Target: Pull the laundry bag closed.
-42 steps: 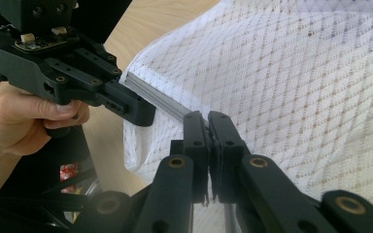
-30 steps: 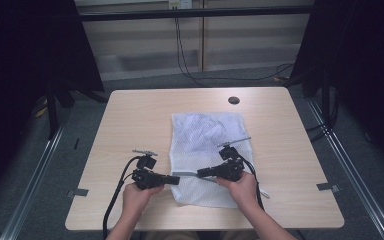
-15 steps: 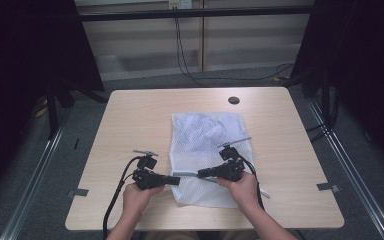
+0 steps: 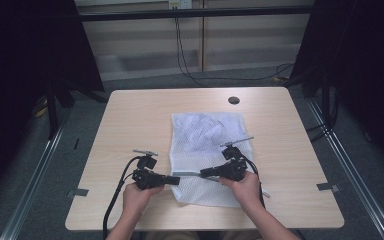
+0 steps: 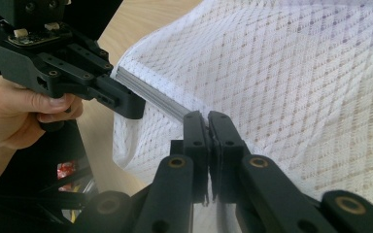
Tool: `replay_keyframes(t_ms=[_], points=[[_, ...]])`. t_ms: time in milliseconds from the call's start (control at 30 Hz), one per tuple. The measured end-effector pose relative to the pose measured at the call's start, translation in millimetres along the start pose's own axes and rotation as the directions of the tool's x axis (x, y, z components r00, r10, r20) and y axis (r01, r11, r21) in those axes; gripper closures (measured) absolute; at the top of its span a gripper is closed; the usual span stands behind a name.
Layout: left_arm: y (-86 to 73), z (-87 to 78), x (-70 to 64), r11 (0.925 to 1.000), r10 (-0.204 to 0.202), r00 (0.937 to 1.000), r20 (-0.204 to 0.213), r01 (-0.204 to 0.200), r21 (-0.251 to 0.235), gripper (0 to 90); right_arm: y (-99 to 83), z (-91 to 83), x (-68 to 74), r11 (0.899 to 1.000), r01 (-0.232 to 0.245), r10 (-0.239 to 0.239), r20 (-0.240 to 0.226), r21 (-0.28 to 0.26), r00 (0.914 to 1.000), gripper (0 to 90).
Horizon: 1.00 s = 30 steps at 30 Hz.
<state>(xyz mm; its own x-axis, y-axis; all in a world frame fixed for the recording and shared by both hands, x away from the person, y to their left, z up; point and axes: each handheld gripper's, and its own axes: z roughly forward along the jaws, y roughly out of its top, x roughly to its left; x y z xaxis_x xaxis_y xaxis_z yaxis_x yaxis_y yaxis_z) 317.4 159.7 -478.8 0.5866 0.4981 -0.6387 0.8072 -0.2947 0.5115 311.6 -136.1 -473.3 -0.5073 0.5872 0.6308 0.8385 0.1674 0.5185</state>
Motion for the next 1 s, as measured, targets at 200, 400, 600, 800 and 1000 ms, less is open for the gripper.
replay_keyframes(t_ms=[200,400,600,800,1000], points=[[0.2,-0.4,0.3,1.0000,0.000,1.0000,0.000,0.000,-0.001,88.4,-0.4,-0.2,0.0,1.000,0.001,-0.001,-0.004,-0.002,1.0000,86.6],[0.3,-2.1,1.6,1.0000,0.001,1.0000,0.002,-0.001,-0.006,88.4,-0.7,-1.8,-1.7,1.000,0.005,-0.005,0.005,-0.004,1.0000,86.6],[0.3,-2.1,2.1,1.0000,0.003,1.0000,0.002,-0.003,-0.006,88.4,-1.0,-5.1,-3.5,1.000,-0.011,0.011,0.000,-0.005,0.9999,86.6],[0.2,-3.2,2.4,1.0000,0.005,1.0000,-0.006,-0.005,-0.006,88.4,-2.1,-7.2,-6.0,1.000,-0.013,0.013,0.001,-0.004,0.9999,86.6],[0.0,-1.8,1.5,0.9999,-0.010,0.9999,0.006,0.011,-0.008,88.4,-3.0,-10.6,-7.9,1.000,-0.013,0.013,0.006,-0.007,0.9999,86.6]])
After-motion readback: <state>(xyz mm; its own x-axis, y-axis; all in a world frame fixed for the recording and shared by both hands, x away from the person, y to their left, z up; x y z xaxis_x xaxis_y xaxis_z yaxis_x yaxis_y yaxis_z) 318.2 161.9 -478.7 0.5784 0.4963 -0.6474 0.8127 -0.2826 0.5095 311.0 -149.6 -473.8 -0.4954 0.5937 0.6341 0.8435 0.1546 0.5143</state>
